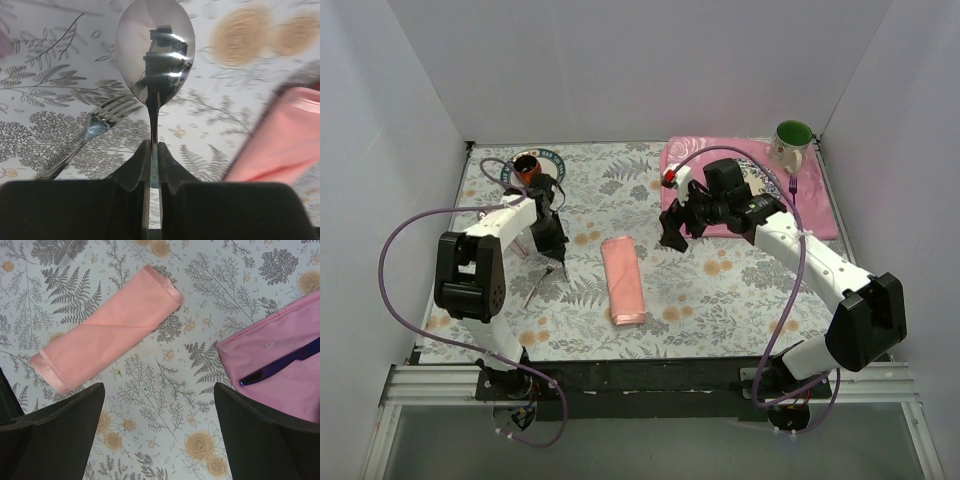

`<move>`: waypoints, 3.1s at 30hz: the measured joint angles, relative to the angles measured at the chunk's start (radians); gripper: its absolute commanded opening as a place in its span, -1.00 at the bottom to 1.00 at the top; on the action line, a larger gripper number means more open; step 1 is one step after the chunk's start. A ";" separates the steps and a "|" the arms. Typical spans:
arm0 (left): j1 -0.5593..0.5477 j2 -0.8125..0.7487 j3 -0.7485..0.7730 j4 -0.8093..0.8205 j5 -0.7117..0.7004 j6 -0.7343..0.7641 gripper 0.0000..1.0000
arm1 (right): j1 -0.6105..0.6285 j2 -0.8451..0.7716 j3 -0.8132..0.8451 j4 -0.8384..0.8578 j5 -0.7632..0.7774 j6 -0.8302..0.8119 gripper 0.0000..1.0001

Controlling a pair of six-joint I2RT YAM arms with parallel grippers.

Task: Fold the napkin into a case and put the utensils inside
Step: Pick up the spoon from the corner of the board, then pass from the left arm to the right

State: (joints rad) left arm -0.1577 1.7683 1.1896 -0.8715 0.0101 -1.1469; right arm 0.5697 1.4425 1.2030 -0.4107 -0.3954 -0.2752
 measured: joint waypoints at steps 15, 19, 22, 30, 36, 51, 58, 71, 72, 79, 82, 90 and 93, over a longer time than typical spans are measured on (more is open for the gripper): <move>-0.013 -0.579 0.097 0.565 0.964 0.038 -1.00 | -0.007 -0.002 0.352 0.126 -0.208 0.192 0.84; -0.014 -0.611 0.022 0.966 1.133 -0.187 -1.00 | -0.007 -0.059 0.286 0.303 -0.258 0.312 0.60; -0.014 -0.587 -0.017 1.182 1.192 -0.330 -1.00 | -0.007 -0.117 0.219 0.441 -0.294 0.431 0.34; -0.015 -0.560 -0.055 1.447 1.254 -0.533 -1.00 | -0.001 -0.084 0.267 0.597 -0.356 0.649 0.11; -0.027 -0.558 -0.101 1.547 1.275 -0.590 -1.00 | 0.008 -0.020 0.313 0.578 -0.397 0.703 0.09; -0.067 -0.534 -0.156 1.551 1.280 -0.629 -1.00 | 0.086 0.051 0.413 0.395 -0.458 0.708 0.09; -0.074 -0.534 -0.168 1.550 1.279 -0.627 -1.00 | 0.113 0.076 0.425 0.360 -0.456 0.706 0.02; -0.082 -0.534 -0.176 1.545 1.269 -0.620 -1.00 | 0.126 0.103 0.432 0.360 -0.457 0.727 -0.18; -0.082 -0.534 -0.180 1.541 1.269 -0.615 -1.00 | 0.126 0.103 0.432 0.360 -0.457 0.729 -0.18; -0.082 -0.536 -0.193 1.522 1.264 -0.595 -1.00 | 0.120 0.104 0.441 0.356 -0.457 0.745 -0.60; -0.082 -0.538 -0.193 1.518 1.257 -0.581 -1.00 | 0.116 0.104 0.441 0.350 -0.462 0.752 -0.97; -0.081 -0.542 -0.191 1.399 1.227 -0.476 0.96 | 0.115 0.105 0.452 0.313 -0.428 0.746 -0.97; -0.052 -0.552 -0.173 1.228 1.172 -0.385 0.96 | 0.117 0.104 0.467 0.261 -0.310 0.713 -0.97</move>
State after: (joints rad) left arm -0.2096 1.2160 1.0168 0.3569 1.1820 -1.5314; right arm 0.6868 1.5463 1.6703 -0.1493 -0.7052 0.4377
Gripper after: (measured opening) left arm 0.968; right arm 0.043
